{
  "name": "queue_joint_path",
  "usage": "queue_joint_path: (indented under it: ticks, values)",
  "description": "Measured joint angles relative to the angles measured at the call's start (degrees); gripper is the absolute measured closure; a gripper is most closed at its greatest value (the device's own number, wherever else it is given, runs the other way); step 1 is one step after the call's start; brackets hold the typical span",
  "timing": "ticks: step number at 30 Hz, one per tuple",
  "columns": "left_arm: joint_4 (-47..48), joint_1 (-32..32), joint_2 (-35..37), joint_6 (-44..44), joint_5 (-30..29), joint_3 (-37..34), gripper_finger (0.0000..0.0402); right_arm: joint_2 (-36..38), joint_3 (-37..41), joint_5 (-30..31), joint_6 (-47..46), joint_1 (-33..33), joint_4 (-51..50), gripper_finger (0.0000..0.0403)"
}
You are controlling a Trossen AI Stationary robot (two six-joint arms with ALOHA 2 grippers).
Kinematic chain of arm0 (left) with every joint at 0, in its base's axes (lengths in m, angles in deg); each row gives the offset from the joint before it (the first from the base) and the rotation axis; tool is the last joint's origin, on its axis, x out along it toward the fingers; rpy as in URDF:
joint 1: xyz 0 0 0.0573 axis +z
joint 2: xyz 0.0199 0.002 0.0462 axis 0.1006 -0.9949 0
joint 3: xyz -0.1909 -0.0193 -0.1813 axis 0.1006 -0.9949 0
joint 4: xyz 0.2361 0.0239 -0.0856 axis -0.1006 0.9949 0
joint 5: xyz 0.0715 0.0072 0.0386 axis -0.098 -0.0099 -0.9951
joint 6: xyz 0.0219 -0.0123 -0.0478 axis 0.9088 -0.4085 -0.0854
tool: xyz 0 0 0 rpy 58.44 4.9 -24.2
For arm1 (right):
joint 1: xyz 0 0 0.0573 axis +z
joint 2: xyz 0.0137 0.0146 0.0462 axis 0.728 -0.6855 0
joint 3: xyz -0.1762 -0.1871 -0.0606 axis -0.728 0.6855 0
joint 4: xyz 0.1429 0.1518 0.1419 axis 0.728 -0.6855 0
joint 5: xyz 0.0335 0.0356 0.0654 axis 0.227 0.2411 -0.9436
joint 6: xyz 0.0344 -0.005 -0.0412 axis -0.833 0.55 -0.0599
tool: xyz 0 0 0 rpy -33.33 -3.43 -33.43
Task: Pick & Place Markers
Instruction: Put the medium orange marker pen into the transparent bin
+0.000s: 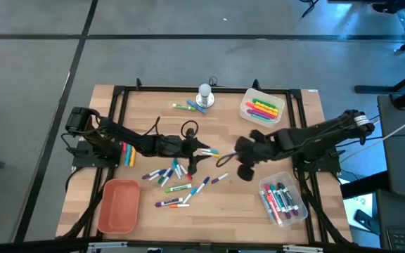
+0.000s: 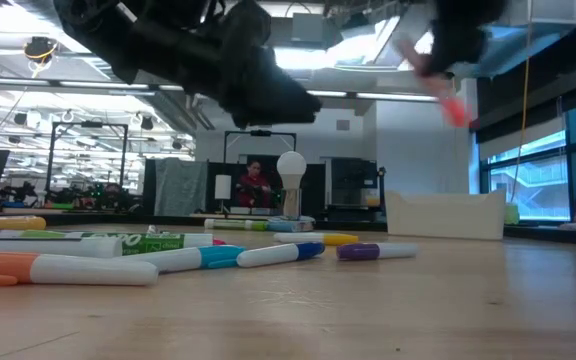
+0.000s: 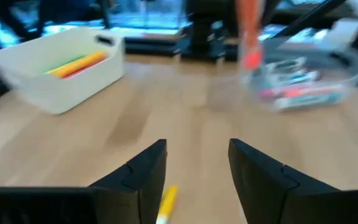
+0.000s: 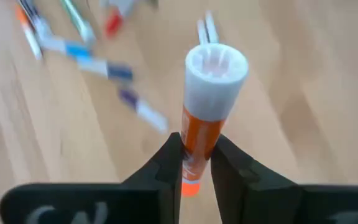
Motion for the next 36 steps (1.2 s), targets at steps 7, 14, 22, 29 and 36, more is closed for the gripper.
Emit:
queue_joint_path:
  ticks: [7,14,22,29,36]
  values:
    - [6.7,1.9,0.0,1.1,-6.3,0.0,0.0236,0.0,-0.6,-9.4,-14.0,7.4,-14.6,0.0341]
    - [8.7,2.6,0.0,-0.1,-9.7,0.0,0.0246,-0.2,2.0,-22.6,-25.5,16.0,-16.1,0.0339]
    - [9.7,2.6,0.0,-2.3,-10.3,0.0,0.0246,-0.3,9.8,-29.3,-41.0,23.5,-14.0,0.0331]
    - [12.0,2.7,0.0,-1.0,-14.4,0.0,0.0236,-0.3,17.9,-33.4,-47.2,25.2,-4.2,0.0326]
    - [12.0,5.1,0.0,5.0,-15.7,0.0,0.0233,-0.3,18.7,-30.8,-47.2,25.1,-1.9,0.0291]
